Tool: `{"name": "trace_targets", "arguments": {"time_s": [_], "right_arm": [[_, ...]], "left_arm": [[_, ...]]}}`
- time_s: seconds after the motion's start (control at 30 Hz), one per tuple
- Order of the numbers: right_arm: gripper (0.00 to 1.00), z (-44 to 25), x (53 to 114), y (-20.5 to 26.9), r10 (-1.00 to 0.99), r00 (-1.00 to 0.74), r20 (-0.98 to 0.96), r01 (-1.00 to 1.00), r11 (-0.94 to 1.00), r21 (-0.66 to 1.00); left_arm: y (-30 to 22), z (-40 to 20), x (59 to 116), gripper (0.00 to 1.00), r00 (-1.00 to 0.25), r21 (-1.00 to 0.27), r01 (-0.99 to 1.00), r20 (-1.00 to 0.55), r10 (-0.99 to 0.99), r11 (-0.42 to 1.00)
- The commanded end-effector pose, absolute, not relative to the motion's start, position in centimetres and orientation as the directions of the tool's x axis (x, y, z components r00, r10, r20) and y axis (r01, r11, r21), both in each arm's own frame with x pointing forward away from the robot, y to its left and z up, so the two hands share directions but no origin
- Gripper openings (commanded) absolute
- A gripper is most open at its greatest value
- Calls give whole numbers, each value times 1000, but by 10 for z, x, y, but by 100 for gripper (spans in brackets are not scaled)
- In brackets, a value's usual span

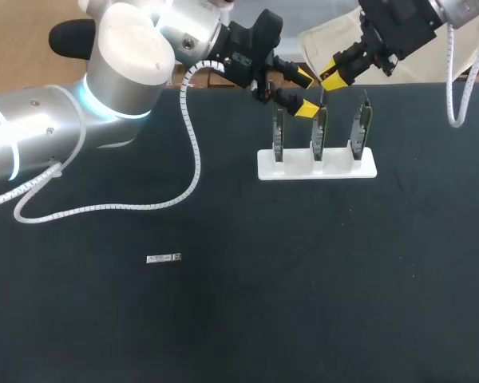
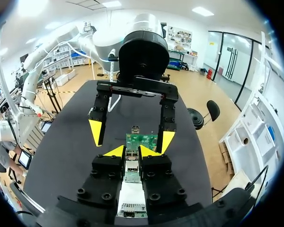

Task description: Pick up the optical module with the left hand, and insert it into the network port with the right hand.

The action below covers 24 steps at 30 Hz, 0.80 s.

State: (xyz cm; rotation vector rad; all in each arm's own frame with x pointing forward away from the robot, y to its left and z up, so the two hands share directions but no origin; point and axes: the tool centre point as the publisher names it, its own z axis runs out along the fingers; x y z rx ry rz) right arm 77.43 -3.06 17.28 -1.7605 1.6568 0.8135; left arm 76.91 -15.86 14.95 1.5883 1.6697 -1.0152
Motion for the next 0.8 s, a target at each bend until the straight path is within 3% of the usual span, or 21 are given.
{"name": "trace_targets", "arguments": {"time_s": [0.03, 0.8], "right_arm": [[0, 171, 776, -29, -645, 42, -763, -998, -63, -1], [0, 169, 779, -31, -650, 39, -759, -999, -54, -6]], "left_arm": [[-160, 150, 772, 100, -92, -119, 993, -845, 527, -19], [-160, 150, 772, 100, -92, -119, 993, -845, 527, -19]]}}
